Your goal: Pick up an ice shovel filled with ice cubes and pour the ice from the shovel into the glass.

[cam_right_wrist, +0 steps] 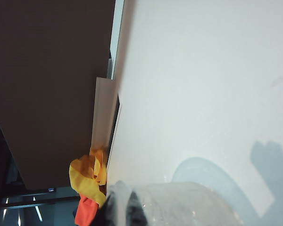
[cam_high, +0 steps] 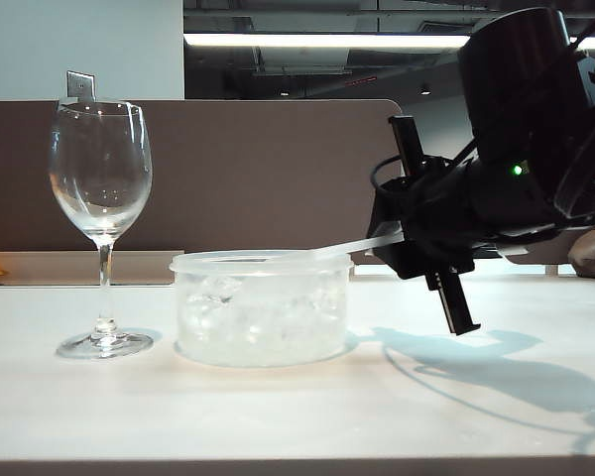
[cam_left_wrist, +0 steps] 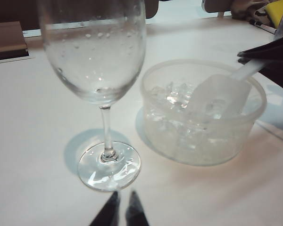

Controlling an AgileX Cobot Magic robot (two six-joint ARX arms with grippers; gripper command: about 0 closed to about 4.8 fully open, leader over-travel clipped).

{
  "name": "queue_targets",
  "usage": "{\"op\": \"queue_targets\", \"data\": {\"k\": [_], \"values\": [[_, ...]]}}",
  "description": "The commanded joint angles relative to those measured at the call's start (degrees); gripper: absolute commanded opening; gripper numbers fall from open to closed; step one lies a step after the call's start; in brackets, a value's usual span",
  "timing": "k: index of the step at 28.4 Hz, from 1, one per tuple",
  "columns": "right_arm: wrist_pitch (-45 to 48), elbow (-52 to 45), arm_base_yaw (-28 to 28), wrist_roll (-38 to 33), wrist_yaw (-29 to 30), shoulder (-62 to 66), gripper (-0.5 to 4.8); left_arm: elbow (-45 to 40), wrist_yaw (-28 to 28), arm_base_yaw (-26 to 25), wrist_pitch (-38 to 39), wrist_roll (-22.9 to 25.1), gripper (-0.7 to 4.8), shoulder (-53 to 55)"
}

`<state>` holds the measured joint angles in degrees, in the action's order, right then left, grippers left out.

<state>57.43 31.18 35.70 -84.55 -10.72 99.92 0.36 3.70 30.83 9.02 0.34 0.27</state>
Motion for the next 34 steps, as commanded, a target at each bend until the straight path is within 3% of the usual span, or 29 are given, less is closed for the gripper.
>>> {"op": "queue_targets", "data": {"k": [1, 29, 34], "values": [[1.53, 0.13, 1.16, 0.11, 0.31, 0.28, -0.01, 0.07, 0.11, -0.09, -0.50, -0.15, 0.29, 0.04], [21.99, 0.13, 2.58, -2.93, -0.96, 6.69, -0.02, 0.07, 0.11, -0.09, -0.50, -0.15, 0.29, 0.04], [22.73, 0.11, 2.60, -6.47, -1.31, 6.69, -0.02, 0.07, 0.11, -0.09, -0.50, -0.15, 0.29, 0.04]]}}
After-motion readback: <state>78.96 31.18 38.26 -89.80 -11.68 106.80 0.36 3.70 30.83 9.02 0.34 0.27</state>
